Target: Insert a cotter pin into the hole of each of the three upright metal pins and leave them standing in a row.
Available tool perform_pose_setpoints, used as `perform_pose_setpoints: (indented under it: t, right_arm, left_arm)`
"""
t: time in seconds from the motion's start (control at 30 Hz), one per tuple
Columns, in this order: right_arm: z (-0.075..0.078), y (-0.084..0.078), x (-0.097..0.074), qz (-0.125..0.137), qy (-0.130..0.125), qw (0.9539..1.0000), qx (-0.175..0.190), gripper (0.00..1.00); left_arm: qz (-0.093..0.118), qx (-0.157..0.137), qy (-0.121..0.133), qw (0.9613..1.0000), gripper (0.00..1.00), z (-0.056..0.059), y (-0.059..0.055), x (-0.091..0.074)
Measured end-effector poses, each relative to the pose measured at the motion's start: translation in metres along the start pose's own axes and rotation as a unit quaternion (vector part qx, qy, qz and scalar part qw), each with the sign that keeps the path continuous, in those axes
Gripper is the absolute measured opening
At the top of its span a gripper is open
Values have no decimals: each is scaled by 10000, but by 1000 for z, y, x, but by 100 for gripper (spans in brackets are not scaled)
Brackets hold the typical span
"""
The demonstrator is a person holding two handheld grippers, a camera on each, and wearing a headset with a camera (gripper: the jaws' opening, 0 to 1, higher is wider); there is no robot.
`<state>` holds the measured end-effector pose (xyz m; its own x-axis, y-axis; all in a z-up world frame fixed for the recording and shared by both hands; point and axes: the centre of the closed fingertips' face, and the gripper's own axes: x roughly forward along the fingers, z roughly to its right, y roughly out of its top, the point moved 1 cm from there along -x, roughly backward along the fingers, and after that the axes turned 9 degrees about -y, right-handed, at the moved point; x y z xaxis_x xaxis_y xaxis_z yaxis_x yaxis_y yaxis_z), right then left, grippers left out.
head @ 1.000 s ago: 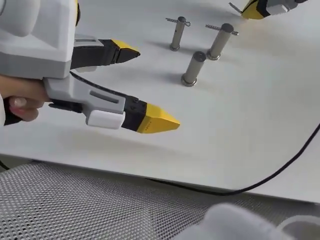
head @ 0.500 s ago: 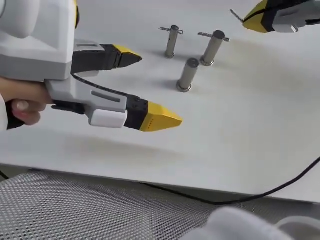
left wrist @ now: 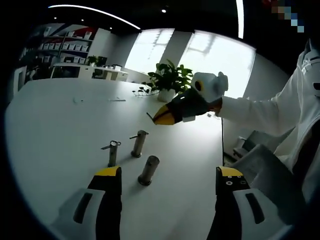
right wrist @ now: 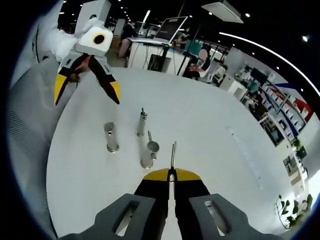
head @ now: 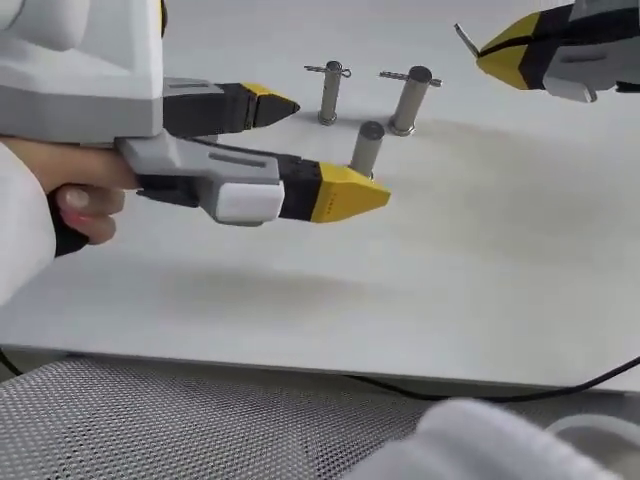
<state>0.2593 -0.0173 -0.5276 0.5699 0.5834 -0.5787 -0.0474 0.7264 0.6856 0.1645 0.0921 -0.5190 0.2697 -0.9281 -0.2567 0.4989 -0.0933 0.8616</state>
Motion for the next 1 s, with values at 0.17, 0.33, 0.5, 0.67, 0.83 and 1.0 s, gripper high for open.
perform_pose_setpoints:
  t: [0.17,0.33,0.5,0.67,0.83,1.0]
  right_arm:
    - [-10,11,-10,141,-48,9997,-217,0]
    - [-26,28,-18,356,60,9991,-232,0]
    - [-38,37,-24,518,128,9981,-293,0]
    - [-52,39,-28,526,256,9975,-406,0]
    - [-61,40,-29,535,294,9970,-469,0]
    - [-68,42,-30,542,322,9964,-559,0]
  left_arm:
    - [181,-102,-47,9998,71,-1,13,7]
    - [168,-273,-179,9993,67,2,18,15]
    - [124,-481,-318,9983,56,3,21,20]
    - [110,-700,-314,9970,53,0,25,24]
    - [93,-1000,-409,9941,43,1,27,28]
    - [35,-1242,-483,9911,35,1,25,32]
